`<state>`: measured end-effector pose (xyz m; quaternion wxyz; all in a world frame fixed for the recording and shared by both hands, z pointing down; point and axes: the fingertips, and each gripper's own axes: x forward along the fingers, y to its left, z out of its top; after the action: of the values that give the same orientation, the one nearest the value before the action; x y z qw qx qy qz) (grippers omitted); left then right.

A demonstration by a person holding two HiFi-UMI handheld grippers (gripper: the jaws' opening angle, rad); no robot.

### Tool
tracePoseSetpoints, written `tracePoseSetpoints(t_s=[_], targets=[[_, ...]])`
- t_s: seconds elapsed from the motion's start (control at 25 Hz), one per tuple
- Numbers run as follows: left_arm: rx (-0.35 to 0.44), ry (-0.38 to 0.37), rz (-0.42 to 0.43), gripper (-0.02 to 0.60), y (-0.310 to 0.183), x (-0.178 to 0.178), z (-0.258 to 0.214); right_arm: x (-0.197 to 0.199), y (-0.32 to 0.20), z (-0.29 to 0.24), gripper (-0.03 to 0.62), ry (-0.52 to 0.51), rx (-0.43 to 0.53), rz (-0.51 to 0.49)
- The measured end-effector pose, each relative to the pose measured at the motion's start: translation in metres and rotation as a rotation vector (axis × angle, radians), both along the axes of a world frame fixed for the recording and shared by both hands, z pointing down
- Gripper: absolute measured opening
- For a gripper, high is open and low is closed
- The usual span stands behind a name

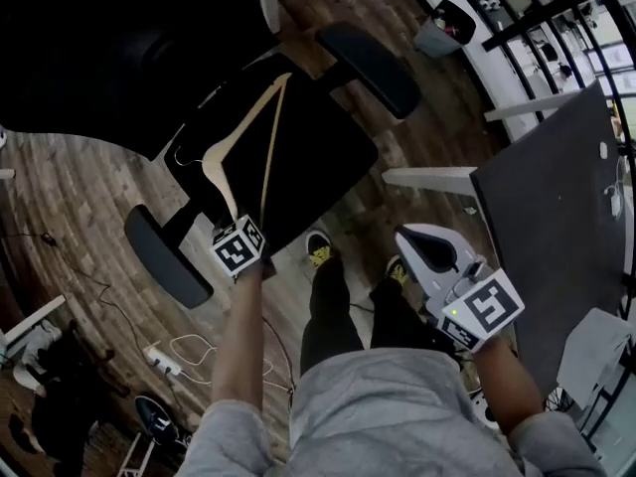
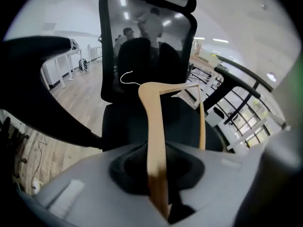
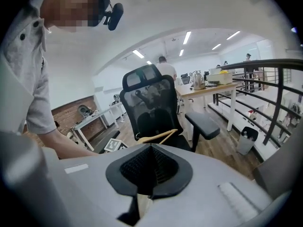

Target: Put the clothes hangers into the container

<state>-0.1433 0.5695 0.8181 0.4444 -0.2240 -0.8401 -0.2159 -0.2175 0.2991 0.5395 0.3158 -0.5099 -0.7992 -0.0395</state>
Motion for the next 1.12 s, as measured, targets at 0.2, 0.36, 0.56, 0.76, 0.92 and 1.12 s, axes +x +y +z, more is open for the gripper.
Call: tracePoseSetpoints(t_s=[0.2,0.36,0.56,0.76,0.92,1.12], targets=[[-0.037,-0.104,0.024,0.067,-0.024,-0.009,-0.072,-0.005,-0.053,-0.026,-0.002,-0.044,-0.036,0.069],[-0.09,-0.186,0.072,0.066,-0.042,-0.021,-0.134,-0.017,-0.091,-0.057,-0.002,-0.1,-0.077,0.135],[-0.208,-0.268,0.282,0.066,-0.082,-0.044,-0.198,-0.02,-0.141,-0.083,-0.002,-0.157,-0.086,0.23],[-0.289,-0.369,0.611,0.064,-0.166,-0.099,-0.259,-0.018,-0.217,-0.112,-0.002,-0.224,-0.083,0.386],[-0.344,-0.452,0.821,0.064,-0.264,-0.131,-0.306,-0.008,-0.302,-0.133,-0.002,-0.265,-0.073,0.52],[-0.371,-0.601,1.094,0.064,-0.444,-0.163,-0.368,0.028,-0.455,-0.159,-0.002,-0.328,-0.058,0.778]])
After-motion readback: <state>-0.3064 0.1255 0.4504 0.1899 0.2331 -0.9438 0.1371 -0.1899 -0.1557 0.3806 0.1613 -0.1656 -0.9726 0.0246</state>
